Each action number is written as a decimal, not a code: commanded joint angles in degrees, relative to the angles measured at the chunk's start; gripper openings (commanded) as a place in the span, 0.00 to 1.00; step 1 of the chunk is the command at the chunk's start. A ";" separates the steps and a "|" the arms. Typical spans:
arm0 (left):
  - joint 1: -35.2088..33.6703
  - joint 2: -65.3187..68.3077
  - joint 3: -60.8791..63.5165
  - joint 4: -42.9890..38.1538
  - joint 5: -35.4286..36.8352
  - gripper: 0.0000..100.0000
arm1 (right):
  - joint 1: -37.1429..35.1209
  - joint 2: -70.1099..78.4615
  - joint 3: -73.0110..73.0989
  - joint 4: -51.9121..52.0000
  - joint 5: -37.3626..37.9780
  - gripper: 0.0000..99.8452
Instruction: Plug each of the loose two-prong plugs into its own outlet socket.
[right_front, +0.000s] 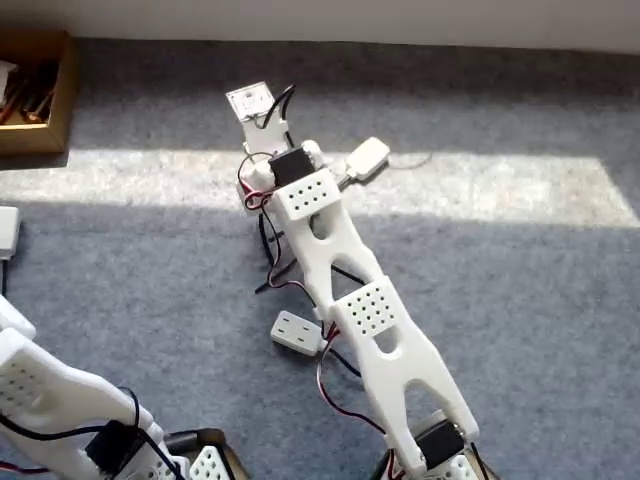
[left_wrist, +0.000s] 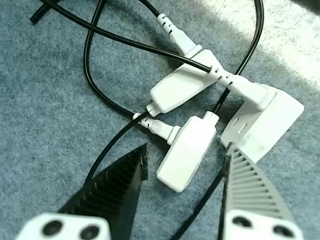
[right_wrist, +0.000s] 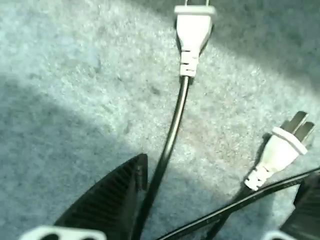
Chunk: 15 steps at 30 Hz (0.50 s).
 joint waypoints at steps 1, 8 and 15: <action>1.19 -0.48 -1.98 0.00 -0.18 0.25 | -1.71 -5.67 -4.09 1.63 0.44 0.43; 1.80 -0.48 -1.98 0.18 -0.18 0.25 | -4.00 -3.38 -1.27 1.45 0.44 0.43; 1.10 -0.48 -1.98 0.00 -0.26 0.25 | -0.57 4.18 4.09 -6.20 4.04 0.40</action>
